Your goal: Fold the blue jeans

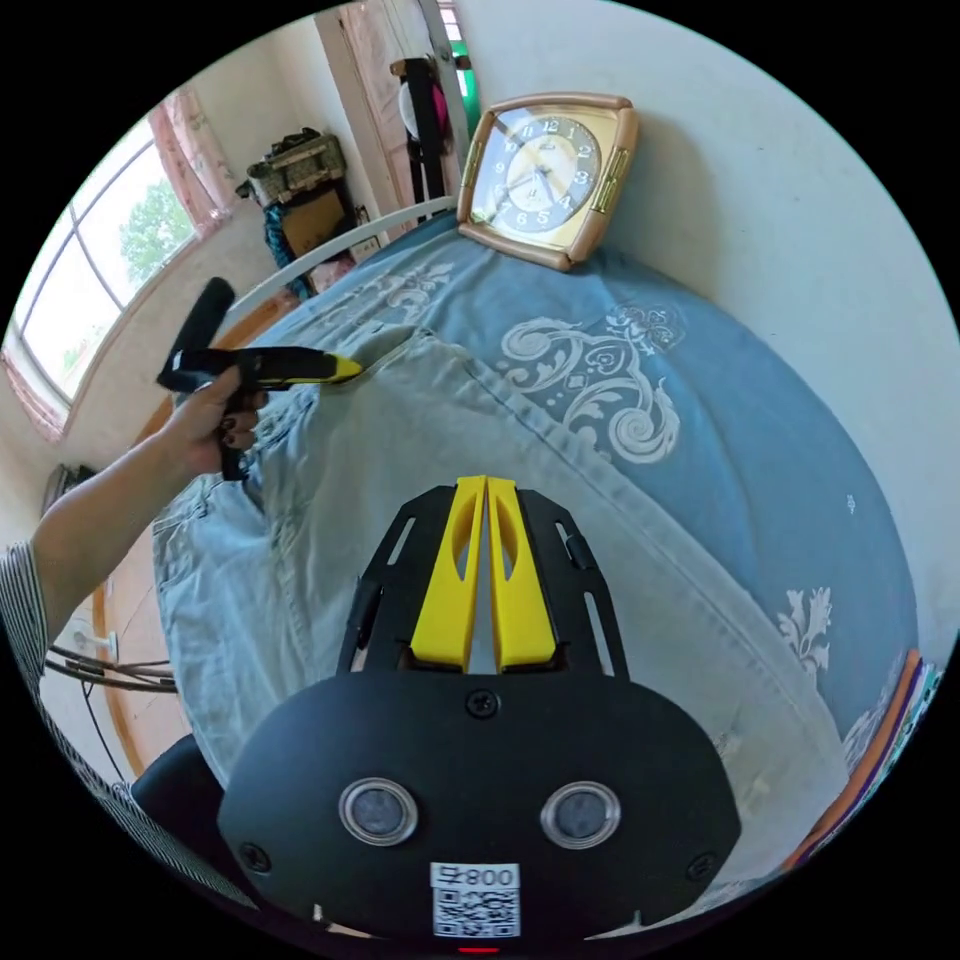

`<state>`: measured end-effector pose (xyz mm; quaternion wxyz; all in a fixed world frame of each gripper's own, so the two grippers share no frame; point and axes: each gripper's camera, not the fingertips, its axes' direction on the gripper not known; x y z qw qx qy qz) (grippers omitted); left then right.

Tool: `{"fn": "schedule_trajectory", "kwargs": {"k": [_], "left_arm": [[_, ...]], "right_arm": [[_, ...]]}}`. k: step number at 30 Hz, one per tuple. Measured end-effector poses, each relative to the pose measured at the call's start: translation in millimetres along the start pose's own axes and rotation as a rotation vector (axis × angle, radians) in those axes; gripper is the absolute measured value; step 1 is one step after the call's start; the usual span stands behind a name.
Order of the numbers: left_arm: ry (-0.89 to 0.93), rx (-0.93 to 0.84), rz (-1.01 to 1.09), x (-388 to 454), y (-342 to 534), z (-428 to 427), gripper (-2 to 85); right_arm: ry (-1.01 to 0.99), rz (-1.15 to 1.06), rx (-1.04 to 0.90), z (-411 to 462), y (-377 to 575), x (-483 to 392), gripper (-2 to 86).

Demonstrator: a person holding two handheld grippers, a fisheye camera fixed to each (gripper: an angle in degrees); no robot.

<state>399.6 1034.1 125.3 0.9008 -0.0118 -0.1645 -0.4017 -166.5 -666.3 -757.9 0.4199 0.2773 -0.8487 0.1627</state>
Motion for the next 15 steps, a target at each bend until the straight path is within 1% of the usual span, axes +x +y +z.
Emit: {"fn": "schedule_trajectory", "kwargs": {"k": [2, 3, 4, 5, 6, 9, 11, 13, 15], "left_arm": [[-0.037, -0.023, -0.006, -8, 0, 7, 0.3], [-0.026, -0.043, -0.003, -13, 1, 12, 0.3], [-0.035, -0.035, 0.005, -14, 2, 11, 0.4], [-0.071, 0.003, 0.021, -13, 7, 7, 0.5], [-0.078, 0.036, 0.024, -13, 14, 1, 0.6], [0.003, 0.117, 0.071, -9, 42, -22, 1.4], [0.008, 0.138, 0.078, -6, 65, -33, 2.2], [-0.003, 0.136, 0.066, -5, 91, -36, 3.3], [-0.076, 0.088, 0.044, -3, 122, -30, 5.1]], "right_arm": [[0.043, 0.031, -0.028, 9, -35, 8, 0.1], [0.046, 0.042, -0.060, 14, -43, 11, 0.1], [0.058, 0.062, -0.144, 26, -55, 15, 0.0], [0.045, 0.052, -0.080, 19, -62, 15, 0.0], [0.039, 0.053, -0.091, 18, -67, 15, 0.0], [0.046, 0.041, -0.091, 0, -86, 7, 0.2], [-0.028, -0.037, -0.002, -27, -96, -19, 0.7], [-0.115, -0.108, 0.036, -41, -105, -50, 1.3], [-0.171, -0.200, 0.048, -45, -116, -87, 2.4]]}}
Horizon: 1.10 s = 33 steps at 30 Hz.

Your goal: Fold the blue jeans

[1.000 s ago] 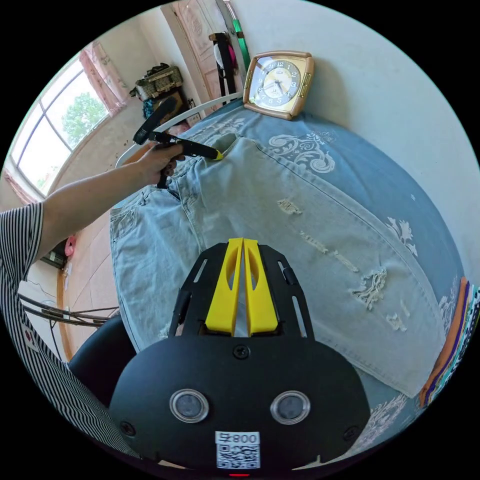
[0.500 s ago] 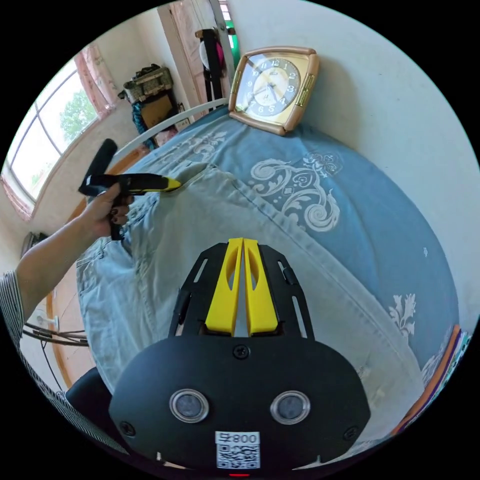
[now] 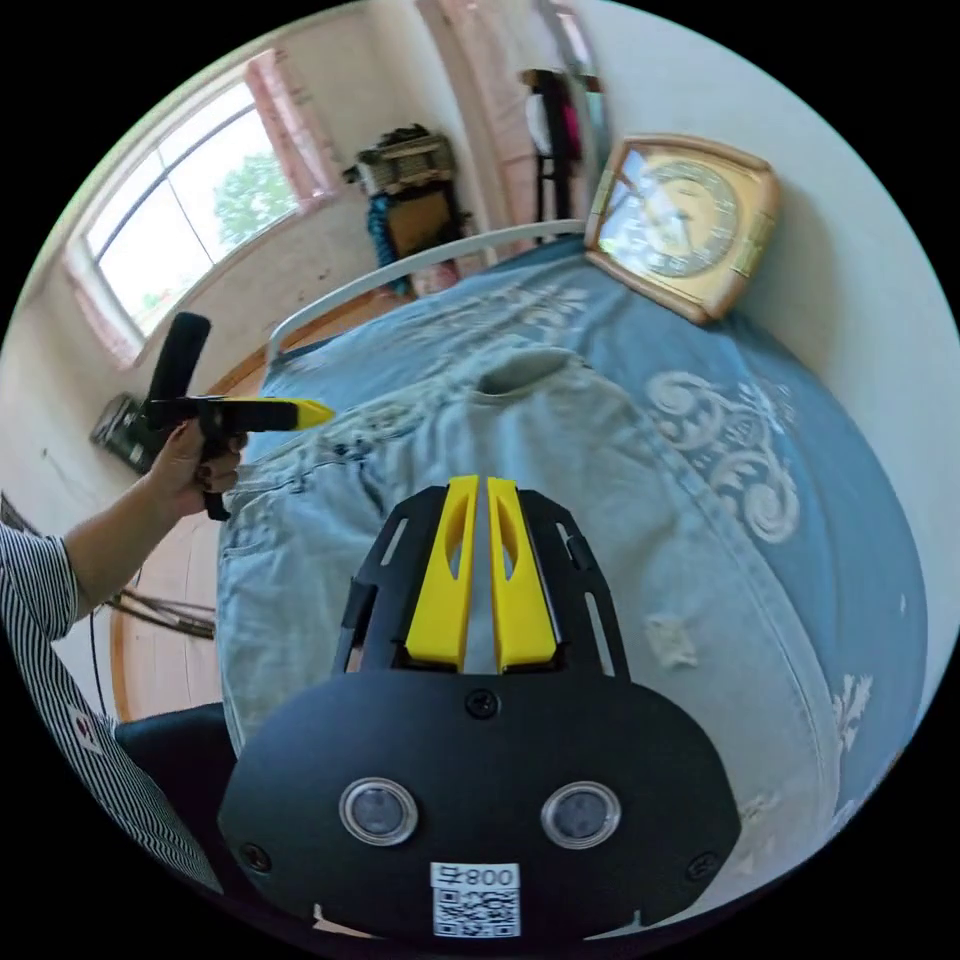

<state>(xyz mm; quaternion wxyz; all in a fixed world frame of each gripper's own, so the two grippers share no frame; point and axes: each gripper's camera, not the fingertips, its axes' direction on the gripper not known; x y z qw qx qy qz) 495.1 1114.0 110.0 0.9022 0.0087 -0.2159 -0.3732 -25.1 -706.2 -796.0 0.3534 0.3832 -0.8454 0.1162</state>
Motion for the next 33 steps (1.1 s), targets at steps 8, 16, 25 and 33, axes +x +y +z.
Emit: {"fn": "schedule_trajectory", "kwargs": {"k": [8, 16, 25, 33], "left_arm": [[-0.379, -0.061, 0.095, 27, 29, 16, 7.8], [-0.426, -0.134, 0.111, 26, 31, 45, 6.9], [-0.381, -0.070, 0.105, 38, 49, 38, 1.9], [-0.331, -0.026, 0.093, 47, 56, 28, 1.2]], "right_arm": [[0.005, -0.191, -0.120, 42, -85, -79, 5.5], [0.042, -0.207, -0.195, 55, -122, -79, 5.8], [-0.021, -0.169, -0.182, 40, -143, -62, 2.9], [-0.328, 0.083, 0.046, -22, -146, 1, 2.2]]}}
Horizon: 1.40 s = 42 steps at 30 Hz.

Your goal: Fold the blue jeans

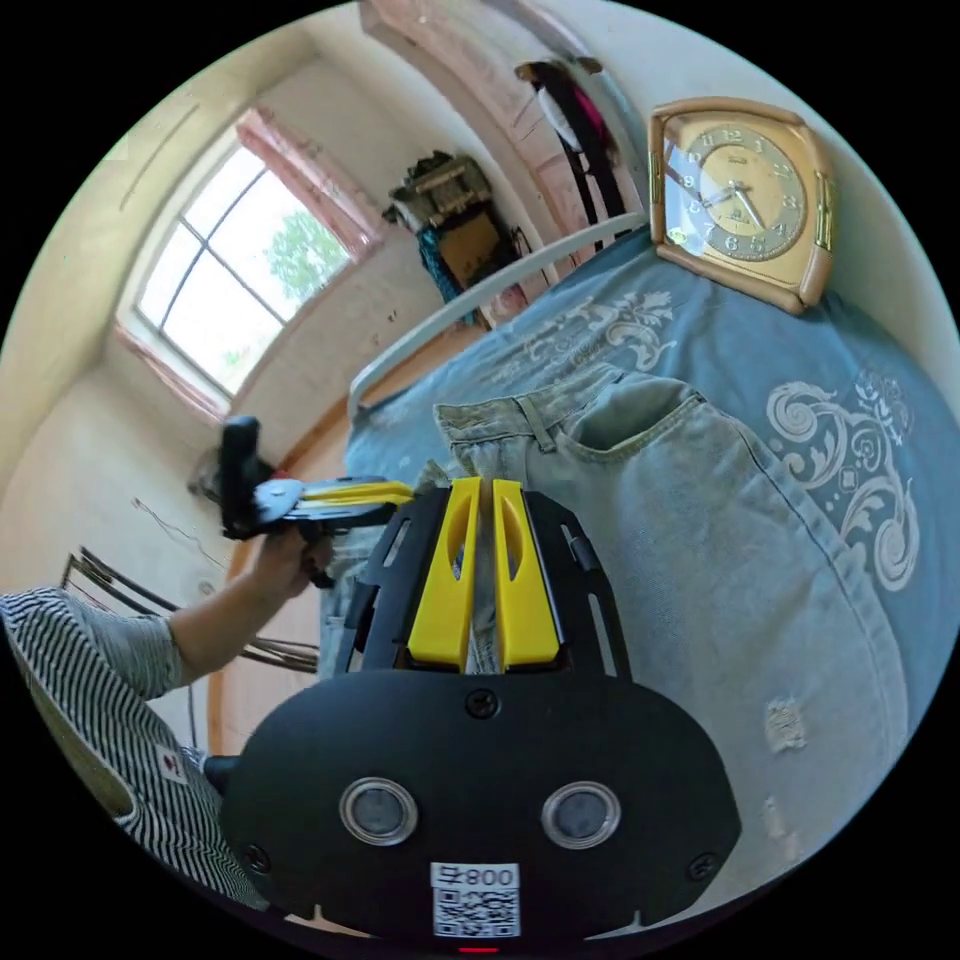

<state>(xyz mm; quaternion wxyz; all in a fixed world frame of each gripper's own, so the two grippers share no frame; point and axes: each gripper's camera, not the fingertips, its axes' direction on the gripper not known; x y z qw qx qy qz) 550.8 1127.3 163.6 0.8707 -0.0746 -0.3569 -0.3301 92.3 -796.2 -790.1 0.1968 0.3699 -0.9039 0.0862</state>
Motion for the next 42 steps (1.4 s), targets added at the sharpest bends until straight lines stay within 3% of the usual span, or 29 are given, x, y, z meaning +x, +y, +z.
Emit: {"fn": "schedule_trajectory", "kwargs": {"k": [6, 11, 16, 19, 22, 25, 27, 33, 42], "left_arm": [[-0.004, -0.069, 0.033, 5, -17, 14, 1.0], [-0.022, -0.120, 0.044, 10, -14, 27, 1.0], [-0.015, -0.057, -0.014, 4, 6, 12, 0.7], [-0.115, 0.002, -0.076, 0, 21, -10, 0.5], [-0.024, 0.082, -0.024, 13, 30, -27, 0.3], [-0.001, 0.008, 0.051, 32, 29, -16, 0.3], [-0.093, -0.123, 0.074, 37, 32, 7, 0.2], [-0.119, -0.104, 0.125, 40, 48, -1, 0.2], [-0.117, -0.098, 0.111, 36, 76, -13, 0.1]], "right_arm": [[-0.136, -0.016, 0.062, -17, 10, 1, 2.1], [-0.047, -0.130, -0.133, 26, 13, -20, 2.1], [0.078, -0.147, -0.258, 65, 25, -27, 2.2], [0.090, -0.146, -0.258, 71, 32, -30, 2.3], [0.099, -0.148, -0.273, 76, 37, -35, 2.3], [0.142, -0.151, -0.276, 79, 44, -44, 2.3], [0.161, -0.147, -0.275, 80, 50, -49, 2.2], [0.090, -0.042, -0.187, 46, 72, -50, 0.7], [0.225, 0.034, -0.196, 56, 130, -43, 0.1]]}}
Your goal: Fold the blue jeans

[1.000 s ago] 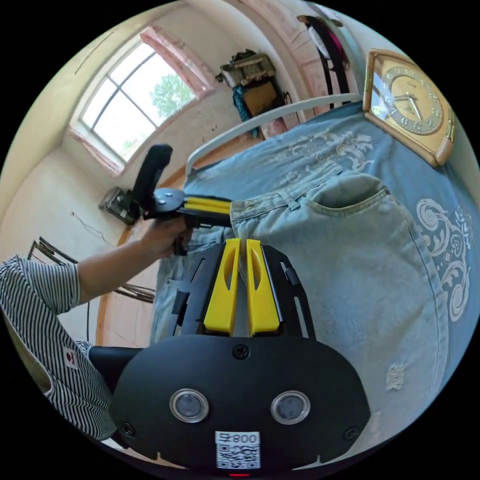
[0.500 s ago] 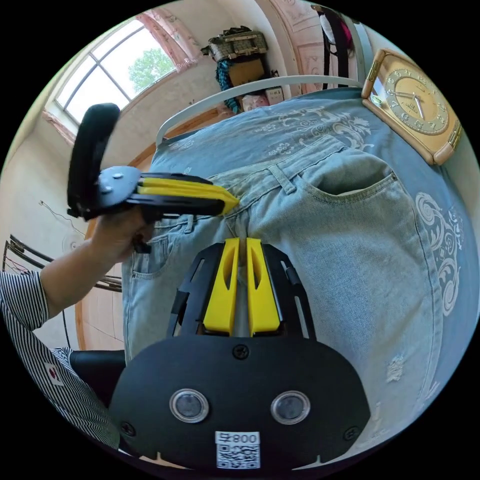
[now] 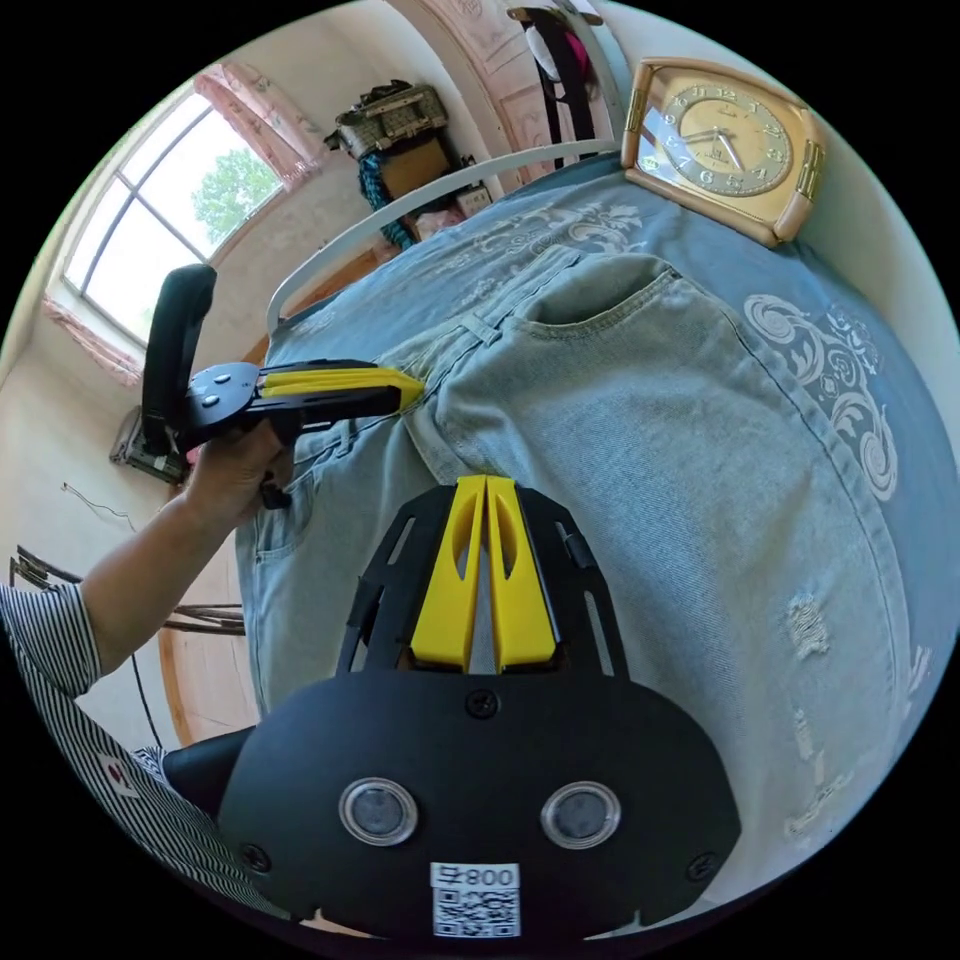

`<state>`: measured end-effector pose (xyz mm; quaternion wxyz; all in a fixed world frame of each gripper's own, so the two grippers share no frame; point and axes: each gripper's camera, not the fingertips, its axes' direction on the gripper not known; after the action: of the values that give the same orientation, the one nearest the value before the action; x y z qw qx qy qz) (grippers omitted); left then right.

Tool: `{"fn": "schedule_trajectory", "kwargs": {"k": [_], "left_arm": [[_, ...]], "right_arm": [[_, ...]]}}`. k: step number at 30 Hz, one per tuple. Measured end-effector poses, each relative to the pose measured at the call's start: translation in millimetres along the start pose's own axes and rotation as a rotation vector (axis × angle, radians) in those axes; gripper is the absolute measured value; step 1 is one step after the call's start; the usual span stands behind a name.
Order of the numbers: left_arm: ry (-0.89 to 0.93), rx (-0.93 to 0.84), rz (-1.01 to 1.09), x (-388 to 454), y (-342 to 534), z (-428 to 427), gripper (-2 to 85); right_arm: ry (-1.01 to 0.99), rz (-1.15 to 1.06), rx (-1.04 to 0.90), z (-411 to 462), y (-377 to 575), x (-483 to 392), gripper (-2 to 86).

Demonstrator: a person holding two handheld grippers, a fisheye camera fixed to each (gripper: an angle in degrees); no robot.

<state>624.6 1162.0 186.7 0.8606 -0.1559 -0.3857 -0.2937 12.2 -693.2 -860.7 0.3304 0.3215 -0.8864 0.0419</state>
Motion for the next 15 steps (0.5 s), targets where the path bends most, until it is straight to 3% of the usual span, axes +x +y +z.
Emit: {"fn": "schedule_trajectory", "kwargs": {"k": [4, 9, 11, 15], "left_arm": [[-0.043, 0.002, 0.014, 3, 12, -3, 0.2], [-0.116, -0.047, 0.027, 7, 25, -10, 0.2], [-0.108, -0.085, 0.002, 3, 27, -15, 0.2], [0.019, 0.062, -0.097, -15, 59, -64, 0.3]], "right_arm": [[0.032, 0.001, 0.006, 8, 16, -5, 0.1], [-0.095, 0.117, -0.027, 2, 35, 8, 0.1], [-0.091, 0.132, 0.059, -21, 59, 2, 0.1], [-0.110, 0.112, 0.067, -43, 113, -16, 0.1]]}}
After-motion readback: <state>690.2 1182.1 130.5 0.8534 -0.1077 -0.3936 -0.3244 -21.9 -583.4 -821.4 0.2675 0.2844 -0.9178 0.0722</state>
